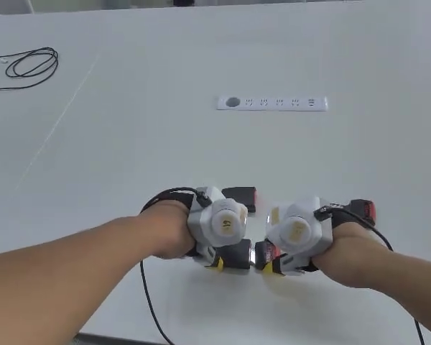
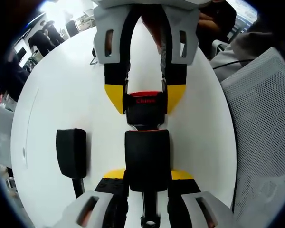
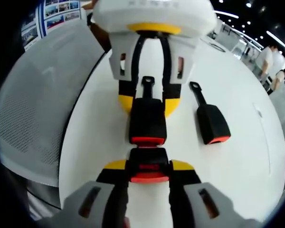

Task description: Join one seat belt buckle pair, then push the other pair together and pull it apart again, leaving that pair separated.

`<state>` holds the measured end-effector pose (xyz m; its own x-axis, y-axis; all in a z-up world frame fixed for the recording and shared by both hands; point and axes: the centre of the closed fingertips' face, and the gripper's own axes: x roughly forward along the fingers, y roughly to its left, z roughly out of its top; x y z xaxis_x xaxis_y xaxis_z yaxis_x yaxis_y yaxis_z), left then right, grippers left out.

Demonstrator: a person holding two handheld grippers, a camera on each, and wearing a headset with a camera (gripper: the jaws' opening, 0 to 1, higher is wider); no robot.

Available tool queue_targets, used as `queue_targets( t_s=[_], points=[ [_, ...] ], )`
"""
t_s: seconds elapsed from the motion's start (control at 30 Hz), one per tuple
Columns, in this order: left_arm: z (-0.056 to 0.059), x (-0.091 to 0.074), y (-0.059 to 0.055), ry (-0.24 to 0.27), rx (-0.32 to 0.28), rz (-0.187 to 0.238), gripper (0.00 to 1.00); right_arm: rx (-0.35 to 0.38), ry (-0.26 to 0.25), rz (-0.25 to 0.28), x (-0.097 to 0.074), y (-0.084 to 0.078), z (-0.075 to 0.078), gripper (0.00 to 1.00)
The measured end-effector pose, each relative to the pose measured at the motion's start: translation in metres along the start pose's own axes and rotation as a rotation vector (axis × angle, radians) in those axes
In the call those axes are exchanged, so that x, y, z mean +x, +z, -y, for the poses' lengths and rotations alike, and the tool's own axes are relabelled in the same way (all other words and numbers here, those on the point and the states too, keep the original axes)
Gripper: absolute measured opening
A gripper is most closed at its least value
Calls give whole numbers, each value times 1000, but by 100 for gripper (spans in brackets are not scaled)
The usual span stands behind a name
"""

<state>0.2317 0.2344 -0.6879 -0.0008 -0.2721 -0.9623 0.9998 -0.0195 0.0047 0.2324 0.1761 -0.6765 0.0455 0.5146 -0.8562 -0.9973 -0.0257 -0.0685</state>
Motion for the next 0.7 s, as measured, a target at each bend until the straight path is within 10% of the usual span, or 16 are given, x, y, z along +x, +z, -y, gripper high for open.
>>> queue_targets(
  t_s=[0.3, 0.7],
  points=[
    [-1, 0, -2, -4, -39, -69, 30, -21, 12, 4, -2, -3, 0, 31],
    [0, -2, -4, 1, -60, -29, 30, 5, 19, 5, -4, -6, -2, 30]
  ],
)
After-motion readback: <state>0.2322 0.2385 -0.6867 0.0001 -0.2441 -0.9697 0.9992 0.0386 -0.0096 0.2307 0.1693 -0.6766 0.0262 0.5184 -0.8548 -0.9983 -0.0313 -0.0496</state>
